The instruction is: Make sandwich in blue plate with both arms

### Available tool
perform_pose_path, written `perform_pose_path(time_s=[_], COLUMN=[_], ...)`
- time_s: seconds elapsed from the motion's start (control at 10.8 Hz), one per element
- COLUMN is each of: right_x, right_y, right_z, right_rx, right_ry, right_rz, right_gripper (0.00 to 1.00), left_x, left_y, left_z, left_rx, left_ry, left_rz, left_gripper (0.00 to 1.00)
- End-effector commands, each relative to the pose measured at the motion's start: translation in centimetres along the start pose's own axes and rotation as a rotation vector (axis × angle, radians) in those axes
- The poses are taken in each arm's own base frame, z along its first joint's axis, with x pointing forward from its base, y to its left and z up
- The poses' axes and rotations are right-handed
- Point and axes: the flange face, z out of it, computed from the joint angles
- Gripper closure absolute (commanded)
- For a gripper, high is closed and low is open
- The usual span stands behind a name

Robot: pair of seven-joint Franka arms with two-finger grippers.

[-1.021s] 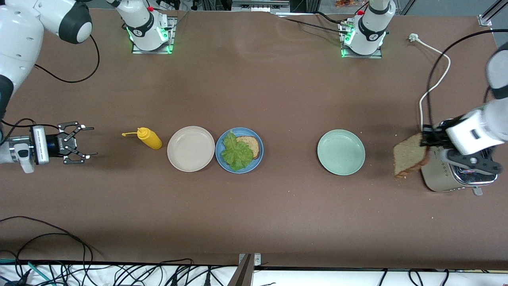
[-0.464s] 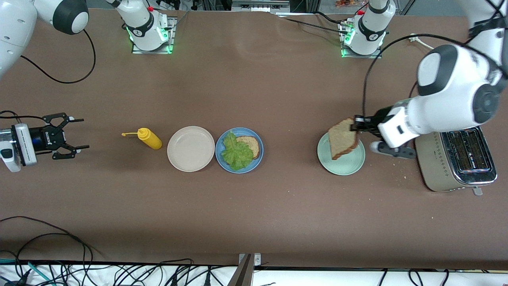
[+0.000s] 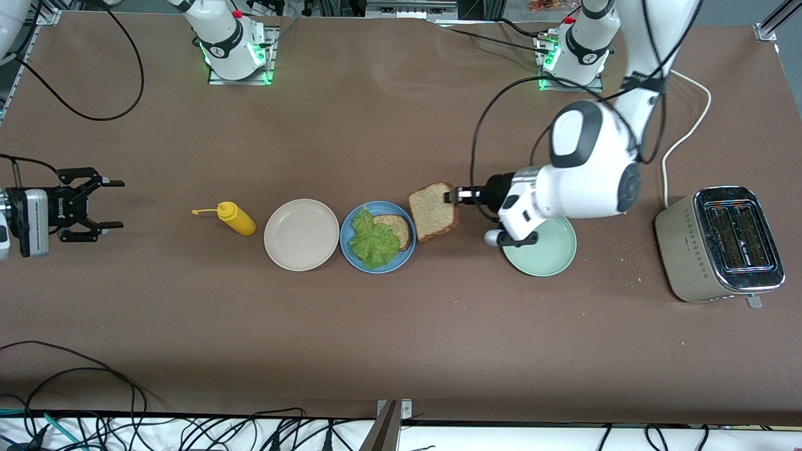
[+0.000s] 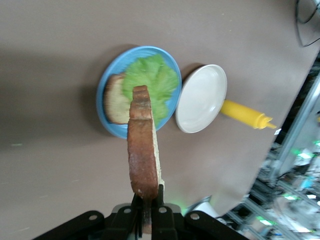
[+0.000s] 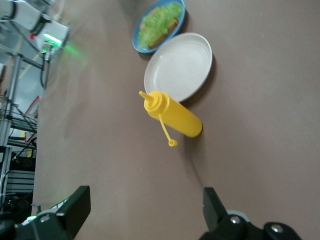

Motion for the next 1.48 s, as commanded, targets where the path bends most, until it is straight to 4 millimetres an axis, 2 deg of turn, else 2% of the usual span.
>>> perform_pose_path(time_s=[0.0, 0.19, 0.37, 0.46, 0.56, 0.65, 0.74, 0.84, 1.02, 1.21, 1.3, 1.39], right_x=[2.2, 3.4, 6.0, 6.4, 7.7, 9.2, 9.9, 9.9, 10.4, 9.1, 8.6, 8.1], right_y=[-5.9, -8.8, -11.8, -13.2, -15.1, -16.9, -18.5, -18.9, -19.3, -18.0, -18.1, -18.6], right_z=[-0.5, -1.2, -2.1, -2.7, -2.9, -2.5, -2.0, -2.8, -5.1, -7.1, -7.6, -8.1], right_rx=[-0.113, -0.208, -0.341, -0.402, -0.458, -0.511, -0.557, -0.61, -0.702, -0.701, -0.693, -0.685], right_ry=[-0.113, -0.223, -0.344, -0.389, -0.427, -0.452, -0.465, -0.414, -0.314, -0.164, -0.133, -0.131], right_rz=[0.172, 0.369, 0.554, 0.603, 0.621, 0.687, 0.73, 0.785, 0.772, 0.791, 0.806, 0.825], right_gripper=[0.0, 0.0, 0.0, 0.0, 0.0, 0.0, 0.0, 0.0, 0.0, 0.0, 0.0, 0.0], left_x=[1.8, 1.7, 1.7, 1.6, 1.3, 1.1, 1.1, 1.2, 1.6, 2.4, 2.9, 3.3], left_y=[2.7, 5.0, 6.2, 6.5, 6.7, 6.8, 6.5, 6.2, 6.1, 5.2, 4.7, 4.1], left_z=[5.1, 8.6, 11.7, 13.2, 14.8, 16.1, 17.3, 18.3, 19.2, 19.3, 18.7, 18.4], left_rx=[-0.146, -0.128, -0.075, -0.047, -0.021, -0.01, -0.011, 0.003, 0.015, 0.024, 0.027, 0.028], left_ry=[-0.014, 0.015, 0.041, 0.045, 0.043, 0.052, 0.055, 0.061, 0.067, 0.07, 0.076, 0.08], left_rz=[-0.069, -0.023, 0.019, 0.036, 0.051, 0.057, 0.044, 0.043, 0.05, 0.047, 0.037, 0.026], left_gripper=[1.0, 1.0, 1.0, 1.0, 1.0, 1.0, 1.0, 1.0, 1.0, 1.0, 0.97, 0.65])
